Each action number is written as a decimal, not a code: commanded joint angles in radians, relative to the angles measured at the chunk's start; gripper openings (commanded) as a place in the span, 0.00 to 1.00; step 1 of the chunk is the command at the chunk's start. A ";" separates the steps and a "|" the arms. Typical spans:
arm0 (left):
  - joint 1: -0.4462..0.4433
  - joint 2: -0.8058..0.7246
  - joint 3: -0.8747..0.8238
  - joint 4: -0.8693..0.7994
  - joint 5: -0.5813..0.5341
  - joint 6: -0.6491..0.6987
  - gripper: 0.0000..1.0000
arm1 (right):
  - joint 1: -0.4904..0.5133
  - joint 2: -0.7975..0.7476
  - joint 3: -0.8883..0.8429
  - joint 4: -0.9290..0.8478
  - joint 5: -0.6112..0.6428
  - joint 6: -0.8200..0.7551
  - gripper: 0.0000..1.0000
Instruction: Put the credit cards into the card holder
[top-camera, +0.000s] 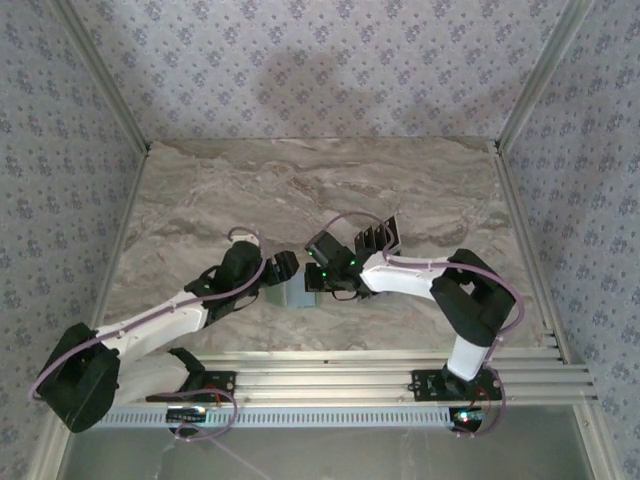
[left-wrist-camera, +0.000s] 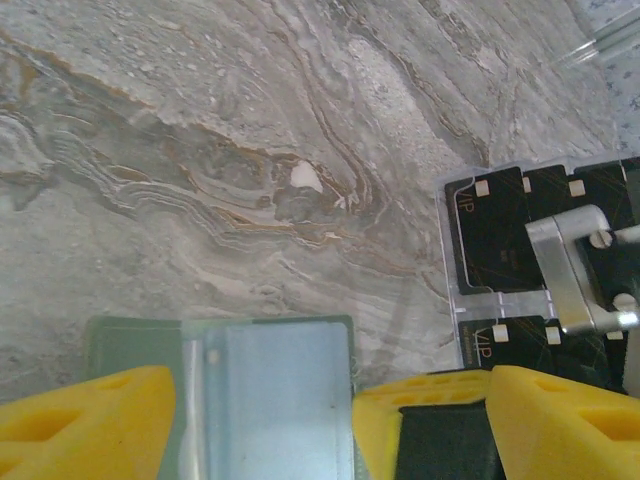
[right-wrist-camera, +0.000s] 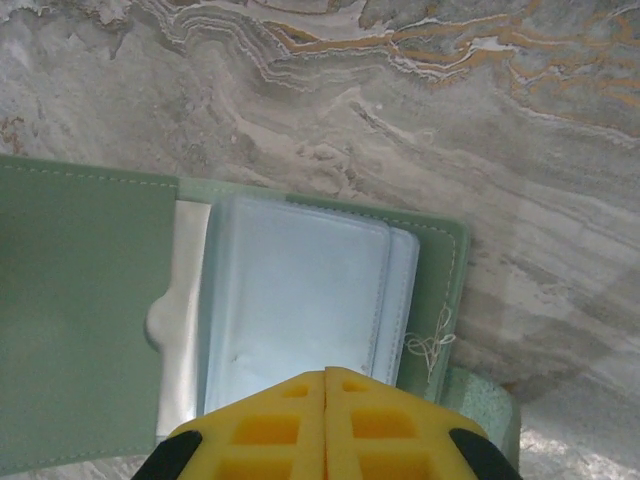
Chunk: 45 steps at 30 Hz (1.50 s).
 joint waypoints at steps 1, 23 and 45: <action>-0.006 0.022 -0.016 0.076 0.028 -0.005 0.82 | -0.011 0.023 -0.006 0.028 -0.012 0.010 0.08; -0.005 0.124 -0.138 0.051 -0.079 0.026 0.82 | -0.045 0.043 -0.039 0.041 -0.019 0.005 0.11; 0.069 0.033 -0.006 -0.128 -0.080 0.170 0.81 | -0.056 0.041 0.017 -0.014 -0.028 -0.039 0.32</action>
